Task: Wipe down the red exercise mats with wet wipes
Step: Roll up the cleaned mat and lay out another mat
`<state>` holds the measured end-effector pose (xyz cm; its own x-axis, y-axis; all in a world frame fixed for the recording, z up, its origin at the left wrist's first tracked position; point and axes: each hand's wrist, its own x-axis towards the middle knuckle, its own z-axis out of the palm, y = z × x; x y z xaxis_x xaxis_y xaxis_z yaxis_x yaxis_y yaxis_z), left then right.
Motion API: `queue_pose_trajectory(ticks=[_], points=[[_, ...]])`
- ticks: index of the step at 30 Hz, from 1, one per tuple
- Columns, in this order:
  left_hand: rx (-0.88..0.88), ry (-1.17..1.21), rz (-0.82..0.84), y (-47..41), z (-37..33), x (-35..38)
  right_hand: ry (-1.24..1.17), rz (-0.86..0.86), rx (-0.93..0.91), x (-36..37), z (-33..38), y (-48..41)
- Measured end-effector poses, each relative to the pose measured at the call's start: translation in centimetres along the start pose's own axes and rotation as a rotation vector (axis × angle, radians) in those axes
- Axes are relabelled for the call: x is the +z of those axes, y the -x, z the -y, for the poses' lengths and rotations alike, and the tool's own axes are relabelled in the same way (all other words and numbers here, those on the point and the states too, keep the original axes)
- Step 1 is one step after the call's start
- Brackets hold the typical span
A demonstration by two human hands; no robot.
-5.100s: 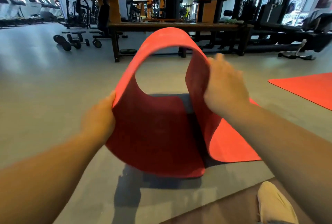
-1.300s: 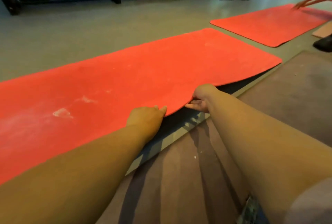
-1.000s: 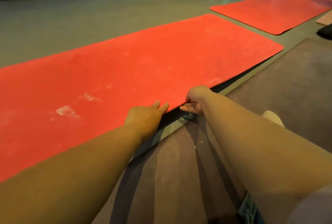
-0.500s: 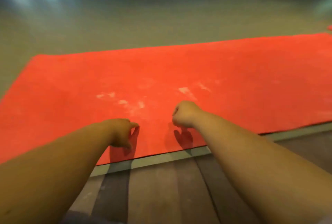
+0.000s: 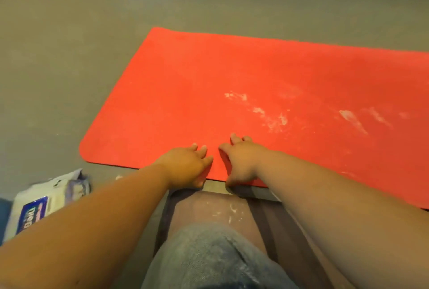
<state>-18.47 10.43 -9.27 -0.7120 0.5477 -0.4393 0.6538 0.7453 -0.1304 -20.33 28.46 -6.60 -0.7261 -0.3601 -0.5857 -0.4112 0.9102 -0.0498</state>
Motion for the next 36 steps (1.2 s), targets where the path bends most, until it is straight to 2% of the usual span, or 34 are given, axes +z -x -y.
queue_pose_trajectory(ticks=[3, 7, 11, 20, 27, 32, 36], points=[[0.045, -0.082, -0.024, -0.2, -0.7, -0.2, 0.073, 0.019, -0.018, 1.0, -0.3, 0.4], [0.087, -0.136, -0.152, -1.3, -1.2, -1.8, 0.086, -0.22, -0.064, 2.6, -2.2, 2.1], [0.069, -0.148, -0.076, -2.3, -2.1, -2.1, 0.041, -0.177, 0.026, 5.3, -5.0, 4.4], [0.038, -0.121, -0.069, -4.0, -3.6, -4.8, -0.008, -0.192, 0.043, 5.0, -8.7, 5.5], [0.138, -0.135, -0.111, -7.8, -8.3, -6.9, -0.005, -0.281, 0.178, 7.4, -13.5, 8.7], [0.058, -0.071, -0.072, -10.1, -12.7, -8.4, 0.073, -0.446, 0.315, 9.1, -16.5, 11.0], [0.044, 0.071, -0.131, -12.9, -18.4, -10.4, 0.142, -0.488, 0.428, 10.4, -21.1, 15.7]])
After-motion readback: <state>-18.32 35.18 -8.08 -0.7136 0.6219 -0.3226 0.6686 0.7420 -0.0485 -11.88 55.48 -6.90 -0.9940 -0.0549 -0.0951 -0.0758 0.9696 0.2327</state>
